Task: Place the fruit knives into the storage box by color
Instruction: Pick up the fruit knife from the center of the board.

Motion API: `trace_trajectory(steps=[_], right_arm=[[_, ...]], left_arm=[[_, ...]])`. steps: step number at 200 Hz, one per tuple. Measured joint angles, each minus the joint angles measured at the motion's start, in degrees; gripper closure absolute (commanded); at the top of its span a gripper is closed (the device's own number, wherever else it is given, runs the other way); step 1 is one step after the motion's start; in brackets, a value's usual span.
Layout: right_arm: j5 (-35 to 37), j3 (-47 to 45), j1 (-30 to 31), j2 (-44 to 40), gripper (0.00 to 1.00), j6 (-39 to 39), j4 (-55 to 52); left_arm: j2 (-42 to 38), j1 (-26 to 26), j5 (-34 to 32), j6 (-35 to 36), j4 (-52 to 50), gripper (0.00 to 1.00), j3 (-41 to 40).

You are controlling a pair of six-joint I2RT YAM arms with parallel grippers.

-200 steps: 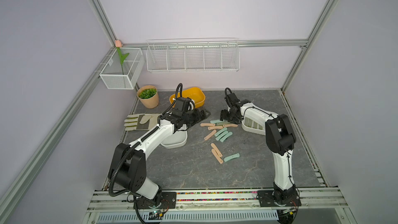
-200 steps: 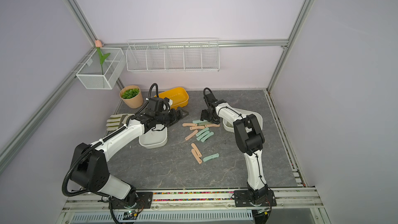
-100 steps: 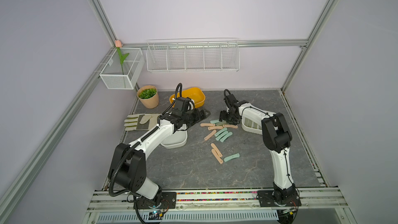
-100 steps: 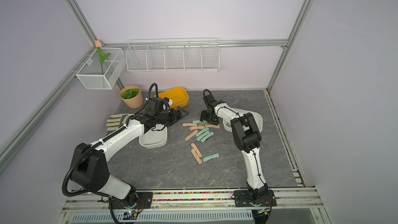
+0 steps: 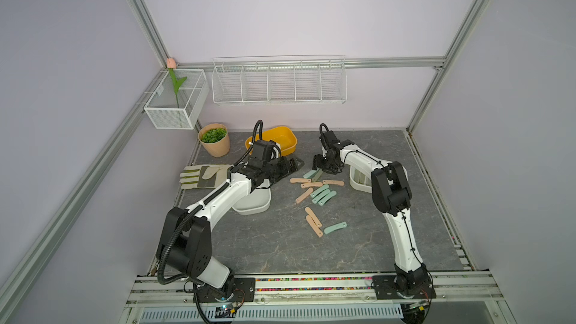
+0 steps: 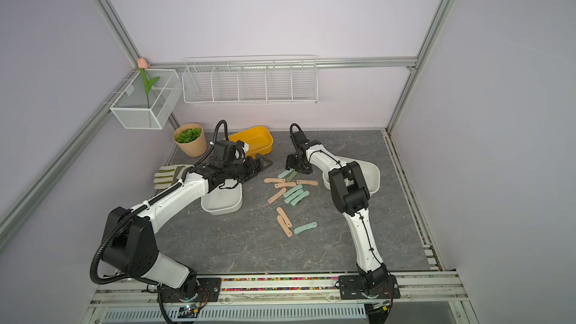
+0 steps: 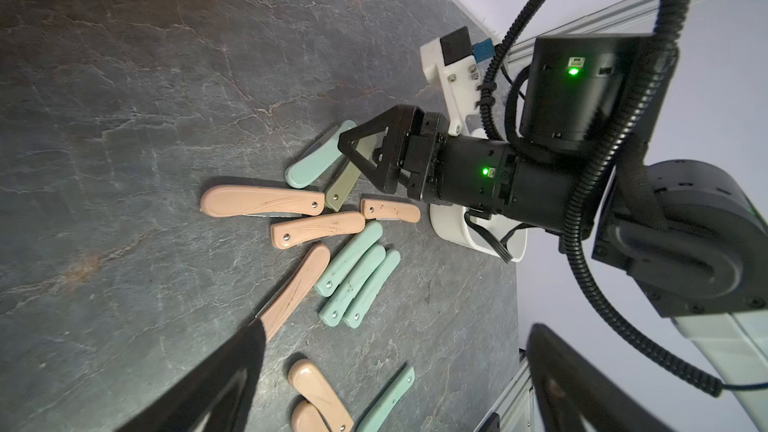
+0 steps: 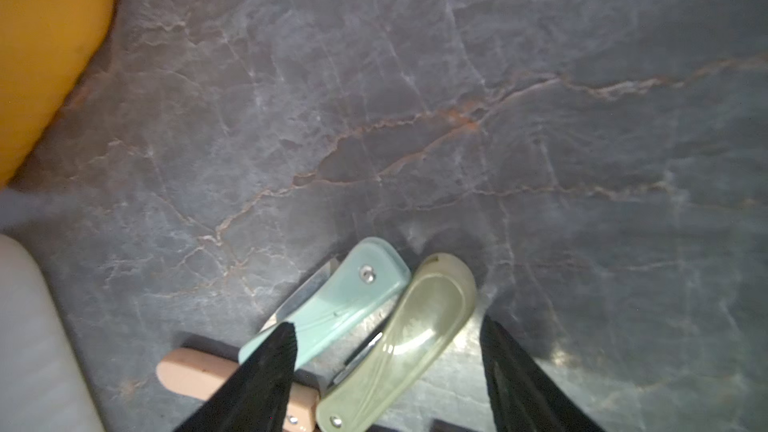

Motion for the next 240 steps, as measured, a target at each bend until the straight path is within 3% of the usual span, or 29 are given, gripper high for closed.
trace_trajectory(steps=[106, 149, 240], right_arm=[[10.8, 2.2, 4.7, 1.3, 0.31, -3.0, -6.1], [13.5, 1.6, 4.7, 1.2, 0.45, -4.0, -7.5], [9.6, -4.0, -0.6, -2.2, 0.53, -4.0, -4.2]], left_arm=[[-0.6, 0.0, 0.0, -1.6, 1.6, 0.01, -1.5], [-1.2, 0.0, 0.0, -1.7, 1.6, 0.01, -1.7], [-1.4, 0.0, 0.0, -2.6, 2.2, 0.01, -2.4]])
